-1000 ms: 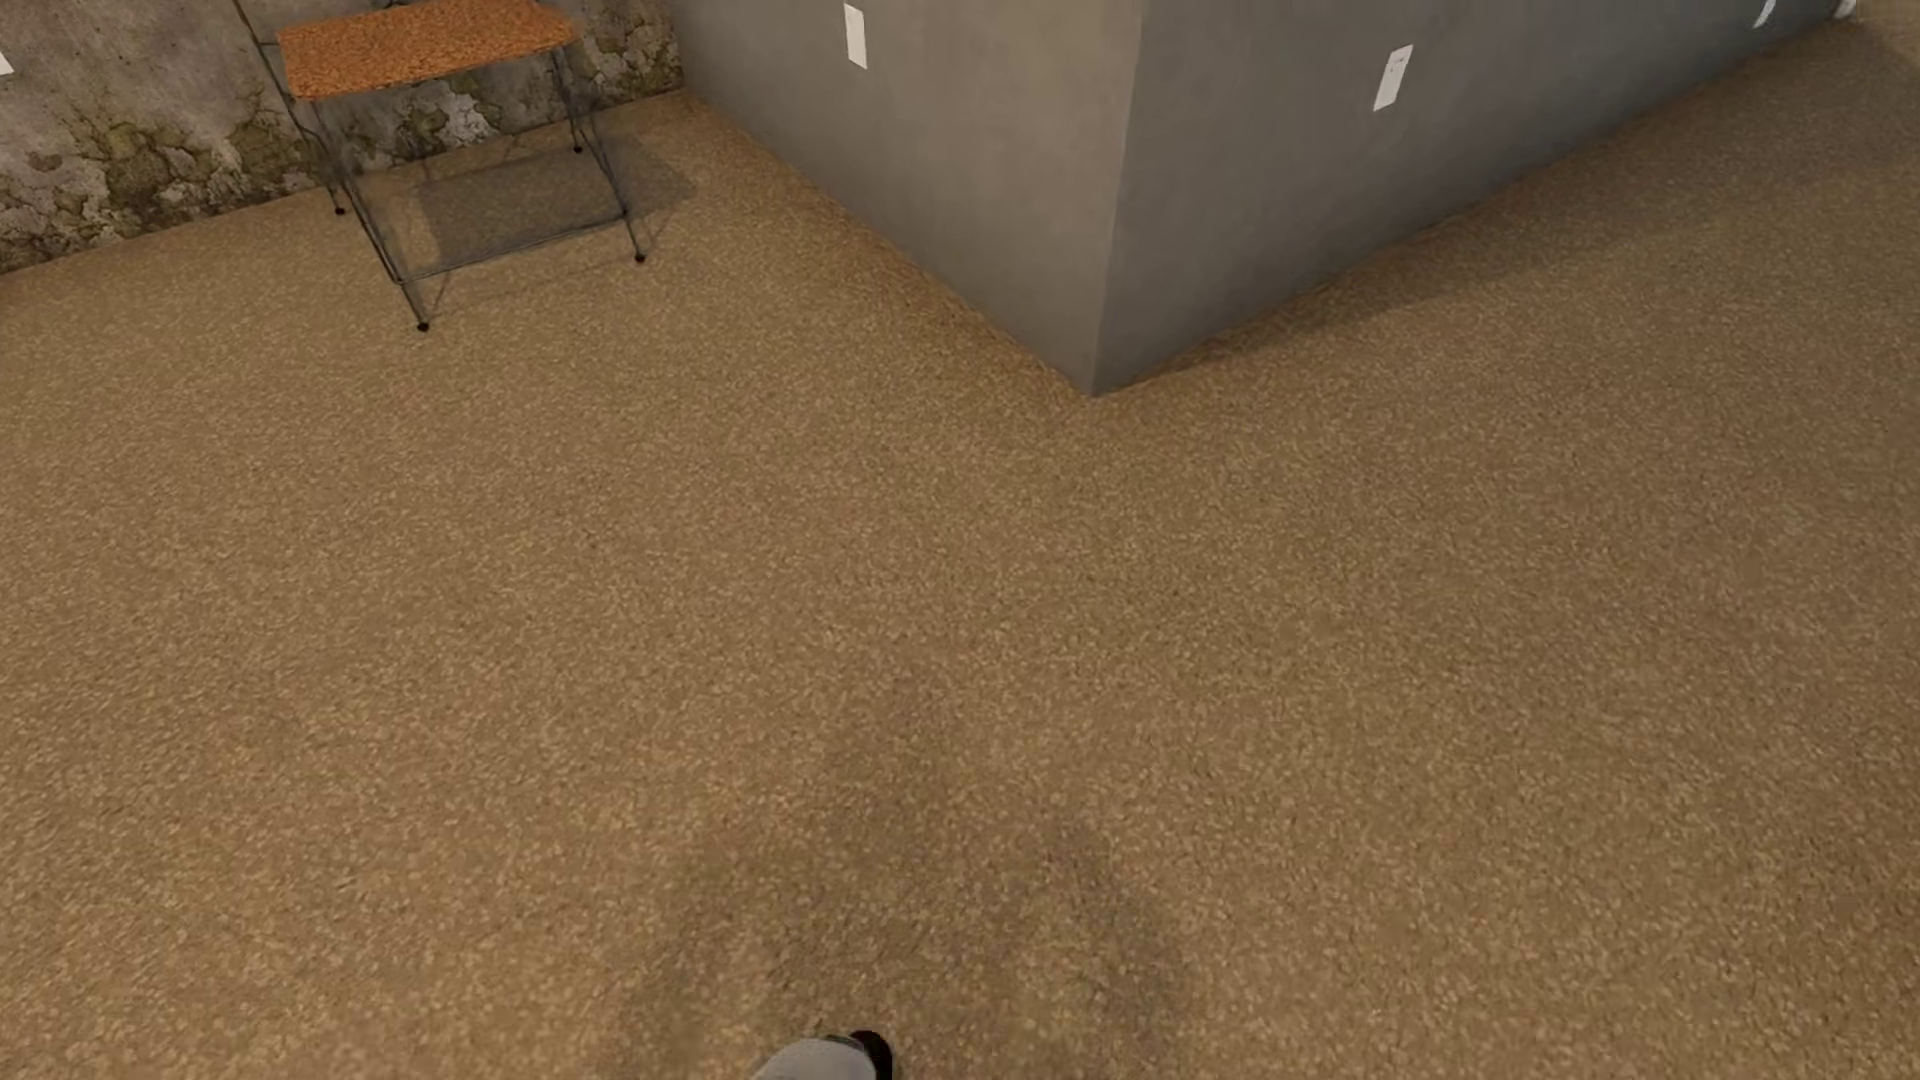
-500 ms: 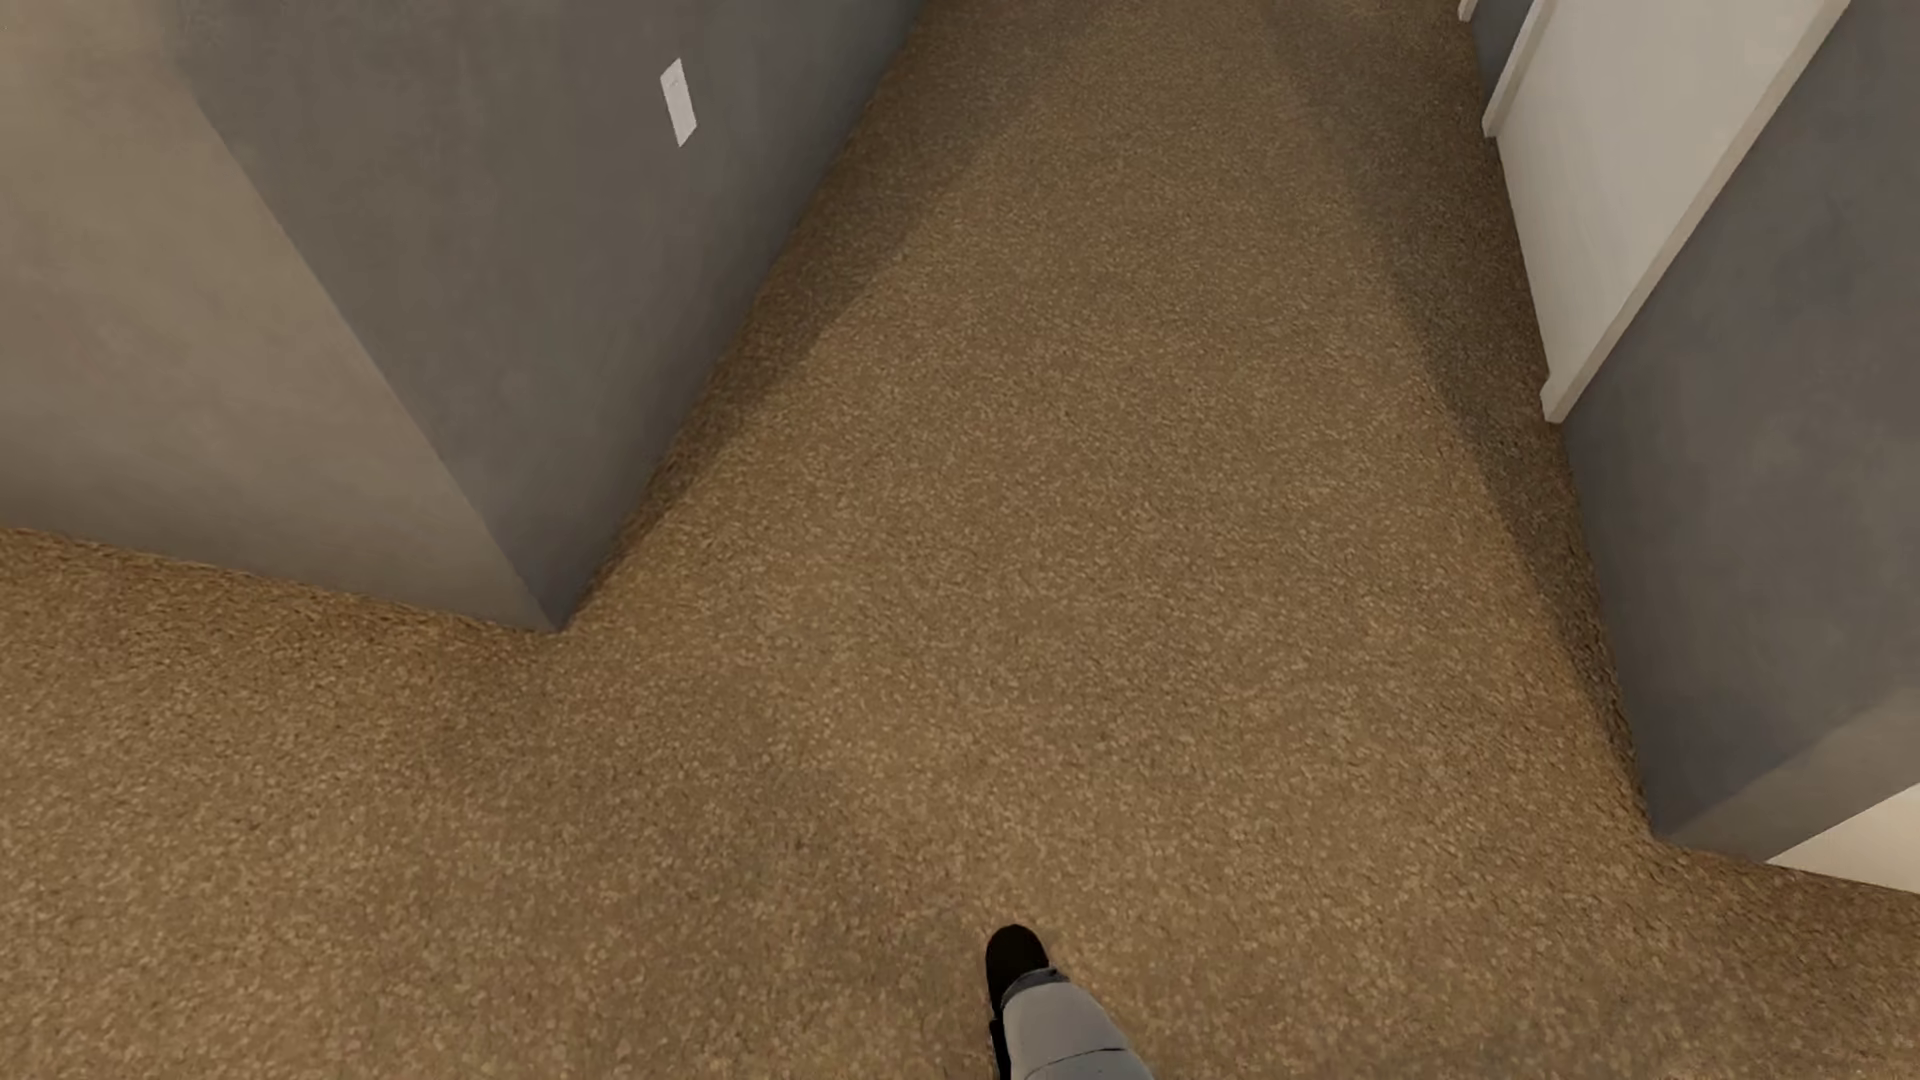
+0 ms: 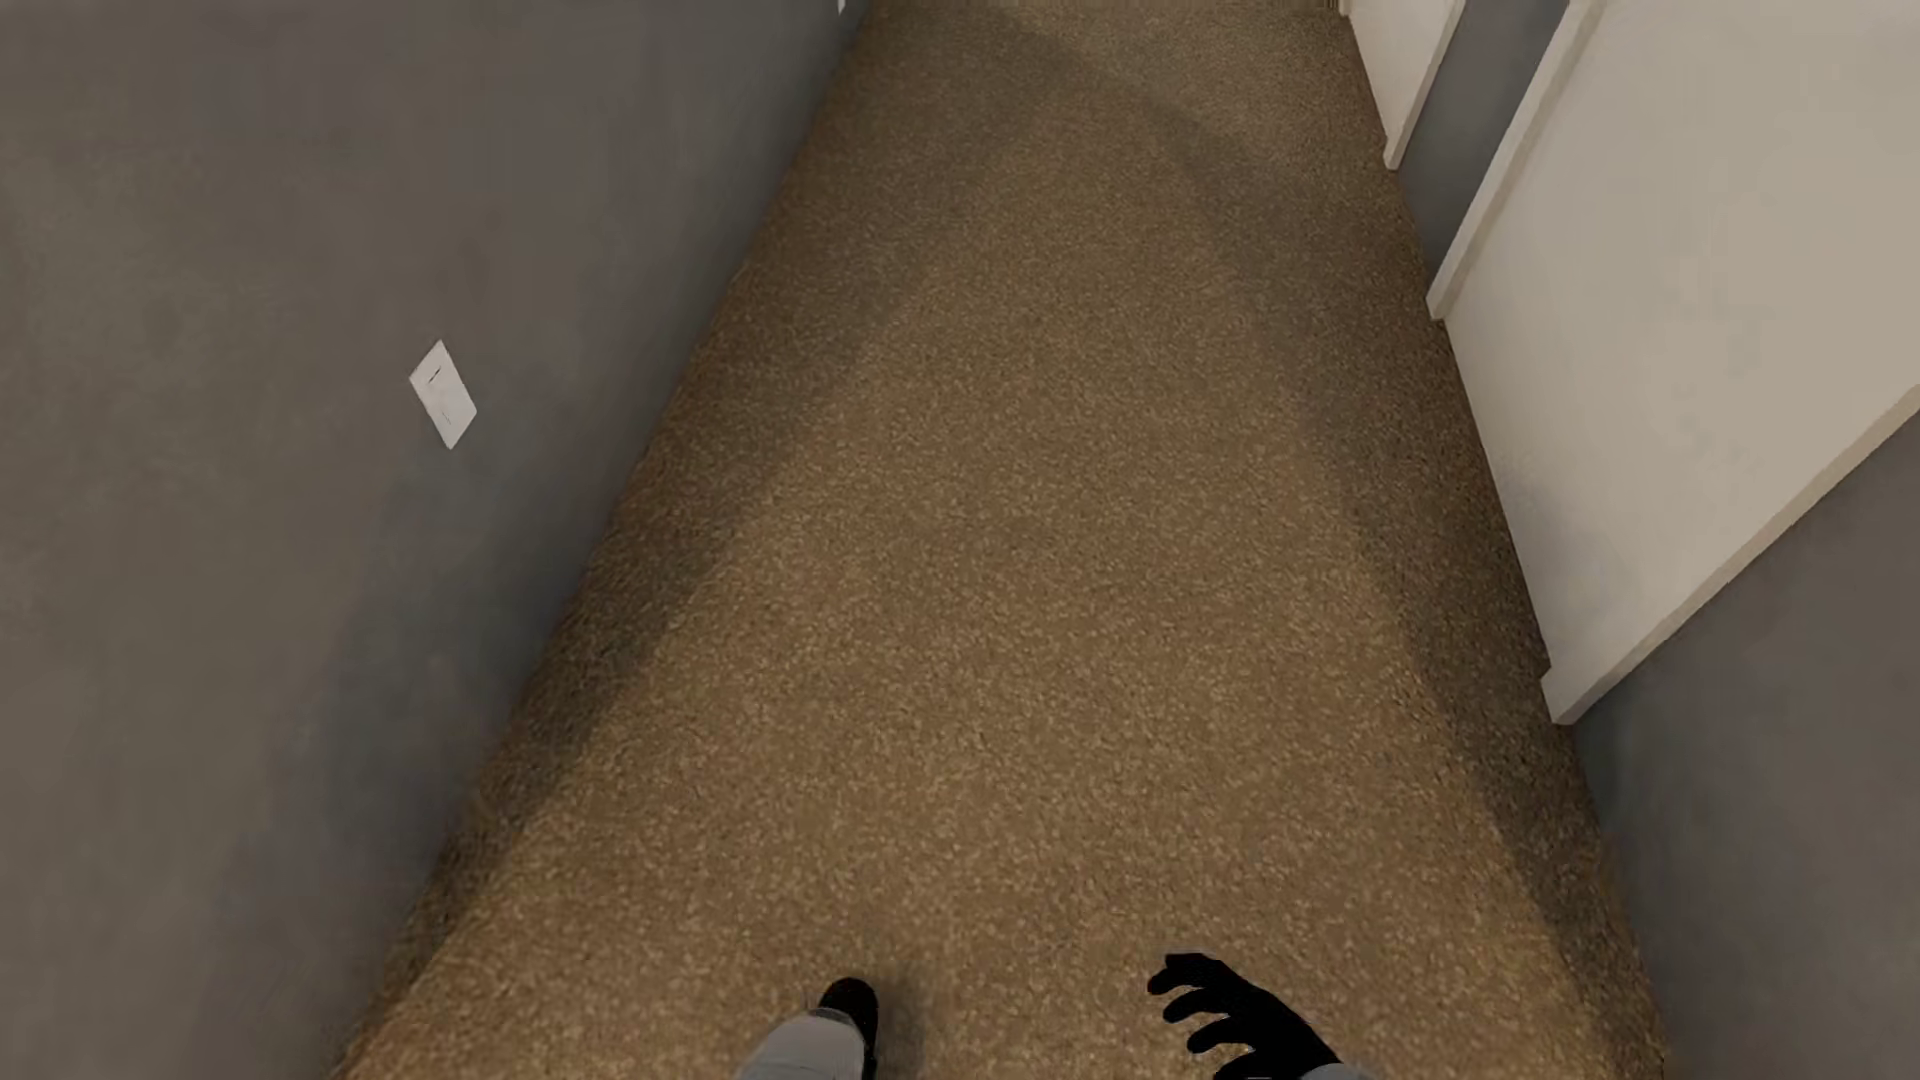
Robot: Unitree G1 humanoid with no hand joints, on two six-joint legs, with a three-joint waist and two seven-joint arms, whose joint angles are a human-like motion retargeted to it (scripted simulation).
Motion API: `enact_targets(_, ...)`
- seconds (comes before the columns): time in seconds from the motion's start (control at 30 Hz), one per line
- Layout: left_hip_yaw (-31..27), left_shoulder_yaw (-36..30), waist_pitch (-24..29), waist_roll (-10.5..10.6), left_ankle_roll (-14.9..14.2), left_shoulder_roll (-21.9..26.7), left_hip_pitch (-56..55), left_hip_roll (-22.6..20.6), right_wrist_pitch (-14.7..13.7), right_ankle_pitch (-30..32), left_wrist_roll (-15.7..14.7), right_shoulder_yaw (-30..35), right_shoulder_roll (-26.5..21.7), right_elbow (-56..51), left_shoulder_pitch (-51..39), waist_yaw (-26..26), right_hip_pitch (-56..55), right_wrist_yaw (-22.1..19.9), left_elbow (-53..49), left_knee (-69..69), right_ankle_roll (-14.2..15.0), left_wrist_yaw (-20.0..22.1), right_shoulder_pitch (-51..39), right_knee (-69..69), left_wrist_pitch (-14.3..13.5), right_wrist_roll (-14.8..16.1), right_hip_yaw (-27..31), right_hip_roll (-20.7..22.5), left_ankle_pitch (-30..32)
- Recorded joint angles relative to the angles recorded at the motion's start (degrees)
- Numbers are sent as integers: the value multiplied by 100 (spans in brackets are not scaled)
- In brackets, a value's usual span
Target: Go around the corner
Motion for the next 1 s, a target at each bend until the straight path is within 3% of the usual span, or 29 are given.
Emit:
enact_targets(0.07, 0, 69, -18, -16, 0, -29, -272, 21, 0, 133, 0, -280, -3, -287, 61, 273, 640, 0, 136, 685, 0, 0, 45, 245, 0, 0, 0, -343, -154)
enact_targets(0.1, 0, 33, -159, -118, 0, -38, -554, -60, 0, 636, 0, -363, 89, -186, 29, 323, 629, 0, 365, 1322, 0, 0, 127, 696, 0, 0, 0, -460, 297)
enact_targets(0.13, 0, -8, -236, -364, 0, -56, -595, -350, 0, 1653, 0, -341, 254, 138, 10, 300, 553, 0, 665, 1953, 0, 0, 275, 1408, 0, 0, 0, -677, 420)
enact_targets(0.17, 0, -87, -165, -408, 0, -59, -265, -549, 0, 2830, 0, -197, 318, 417, -82, 163, 323, 0, 906, 2311, 0, 0, 442, 2389, 0, 0, 0, -727, 169)
enact_targets(0.2, 0, -34, -151, -419, 0, -121, 53, -757, 0, 3417, 0, 156, 330, 769, -202, 67, -318, 0, 1071, 2412, 0, 0, 463, 3739, 0, 0, 0, -757, -133)
enact_targets(0.27, 0, -82, -74, -268, 0, -146, 1186, -911, 0, 2866, 0, 824, 321, 1316, -348, -440, -1607, 0, 822, 1831, 0, 0, 538, 5502, 0, 0, 0, -567, -311)
enact_targets(0.33, 0, -22, 13, -8, 0, -129, 2352, -908, 0, 2922, 0, 1076, 320, 1769, -493, -1178, -2667, 0, 366, 1120, 0, 0, 900, 5203, 0, 0, 0, -278, -281)
enact_targets(0.4, 0, 72, 49, 160, 0, -50, 3192, -810, 0, 3946, 0, 1249, 221, 1957, -726, -1760, -3557, 0, -192, 664, 0, 0, 1297, 3185, 0, 0, 0, -205, -232)
enact_targets(0.43, 0, 191, 32, 183, 0, 0, 3558, -756, 0, 4132, 0, 1153, 206, 1982, -865, -2015, -3809, 0, -477, 480, 0, 0, 1508, 1943, 0, 0, 0, -250, -281)
enact_targets(0.47, 0, 226, -16, 168, 0, 58, 3829, -762, 0, 3041, 0, 1170, 193, 2021, -1045, -2194, -3956, 0, -666, 352, 0, 0, 1647, 786, 0, 0, 0, -313, -363)
enact_targets(0.5, 0, 322, -44, 106, 0, 122, 4151, -767, 0, 1059, 0, 1251, 180, 2013, -1203, -2303, -4033, 0, -877, 296, 0, 0, 1789, 307, 0, 0, 0, -443, -407)
enact_targets(0.53, 0, 475, -218, 151, 0, 137, 4119, -549, 0, 69, 0, 1208, 248, 2254, -1266, -2549, -4289, 0, -1002, 507, 0, 0, 1856, 381, 0, 0, 0, -570, -450)
enact_targets(0.57, 0, 670, -194, 150, 0, 89, 4321, -454, 0, 363, 0, 1167, 303, 2395, -1264, -2696, -4509, 0, -1026, 613, 0, 0, 1923, 352, 0, 0, 0, -630, -276)
enact_targets(0.63, 0, 886, -316, 404, 0, -48, 4285, -24, 0, 3230, 0, 1203, 371, 2580, -1119, -2663, -4881, 0, -884, 1503, 0, 0, 2017, 933, 0, 0, 0, -309, 813)
enact_targets(0.67, 0, 856, -275, 532, 0, -139, 4096, 120, 0, 3726, 0, 1381, 359, 2631, -959, -2391, -4875, 0, -630, 2477, 0, 0, 1990, 1540, 0, 0, 0, 52, 1705)
enact_targets(0.7, 0, 811, -201, 612, 0, -213, 3577, 189, 0, 3630, 0, 1292, 358, 2668, -879, -2246, -4579, 0, -393, 3585, 0, 0, 1846, 1760, 0, 0, 0, 215, 2190)
enact_targets(0.77, 0, 284, 64, 568, 0, -230, 2348, 116, 0, 3160, 0, 1104, 368, 2460, -901, -1909, -3492, 0, 46, 5434, 0, 0, 1450, 1458, 0, 0, 0, 541, 803)
enact_targets(0.8, 0, 130, 35, 445, 0, -232, 1828, -27, 0, 2712, 0, 980, 373, 2358, -769, -1581, -2881, 0, 214, 5600, 0, 0, 1242, 1155, 0, 0, 0, 560, 188)
enact_targets(0.87, 0, -7, 131, 165, 0, -155, 1093, -276, 0, 1920, 0, 654, 193, 1425, -435, -802, -1689, 0, 260, 4707, 0, 0, 1003, 553, 0, 0, 0, 351, -279)
enact_targets(0.97, 0, -55, 12, 0, 0, -83, 568, -271, 0, 760, 0, 109, 64, 601, -27, -135, -553, 0, 315, 1325, 0, 0, 326, 80, 0, 0, 0, 56, -263)
enact_targets(1.0, 0, -19, -112, 34, 0, -119, 514, -238, 0, 477, 0, -111, 34, 428, 40, -3, -407, 0, 435, 392, 0, 0, 80, 60, 0, 0, 0, 67, 808)
